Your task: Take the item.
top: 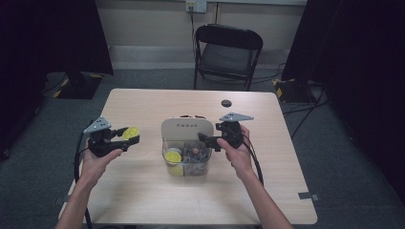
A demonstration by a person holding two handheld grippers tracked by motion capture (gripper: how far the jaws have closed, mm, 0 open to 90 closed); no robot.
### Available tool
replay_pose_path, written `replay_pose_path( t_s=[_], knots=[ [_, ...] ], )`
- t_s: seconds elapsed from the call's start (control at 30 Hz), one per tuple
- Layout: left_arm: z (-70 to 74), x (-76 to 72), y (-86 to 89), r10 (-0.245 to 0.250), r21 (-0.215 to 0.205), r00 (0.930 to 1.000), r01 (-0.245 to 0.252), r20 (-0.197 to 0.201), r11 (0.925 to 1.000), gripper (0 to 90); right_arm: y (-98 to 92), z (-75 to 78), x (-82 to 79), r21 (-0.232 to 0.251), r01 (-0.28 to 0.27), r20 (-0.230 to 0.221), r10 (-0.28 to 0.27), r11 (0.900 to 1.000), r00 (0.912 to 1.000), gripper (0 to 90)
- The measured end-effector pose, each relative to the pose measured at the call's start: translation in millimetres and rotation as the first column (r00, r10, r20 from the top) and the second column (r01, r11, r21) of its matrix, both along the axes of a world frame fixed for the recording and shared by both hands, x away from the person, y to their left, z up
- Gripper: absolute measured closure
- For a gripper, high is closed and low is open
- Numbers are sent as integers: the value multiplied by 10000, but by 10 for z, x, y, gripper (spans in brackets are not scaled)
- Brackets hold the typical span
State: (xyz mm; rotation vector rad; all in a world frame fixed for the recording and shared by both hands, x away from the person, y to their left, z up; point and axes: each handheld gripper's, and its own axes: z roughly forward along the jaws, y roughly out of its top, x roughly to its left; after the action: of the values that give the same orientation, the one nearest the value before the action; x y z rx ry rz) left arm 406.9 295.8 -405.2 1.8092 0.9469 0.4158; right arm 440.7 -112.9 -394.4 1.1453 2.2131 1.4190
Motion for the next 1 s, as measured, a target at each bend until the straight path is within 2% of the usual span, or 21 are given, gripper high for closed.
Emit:
replay_pose_path(
  t_s=[0.23,0.37,0.57,0.77,1.0],
  knots=[
    [-119,57,60,292,194,9990,-286,-331,9994,381,0,-3,1,14,-8,-27,8,10000,10000,137],
    [-187,85,71,424,442,9978,-401,-509,9982,381,-1,-4,3,16,-14,-37,14,10000,10000,137],
    [-376,155,43,479,654,9941,-416,-968,9970,381,10,-16,2,-30,-35,-59,35,10000,10000,136],
    [-476,190,21,477,879,9916,-373,-1201,9954,381,32,-37,4,-114,-77,-104,76,9999,9999,136],
    [-623,237,-23,417,1144,9849,-225,-1678,9932,380,34,-36,3,-128,-73,-80,72,9999,9999,137]
  ],
)
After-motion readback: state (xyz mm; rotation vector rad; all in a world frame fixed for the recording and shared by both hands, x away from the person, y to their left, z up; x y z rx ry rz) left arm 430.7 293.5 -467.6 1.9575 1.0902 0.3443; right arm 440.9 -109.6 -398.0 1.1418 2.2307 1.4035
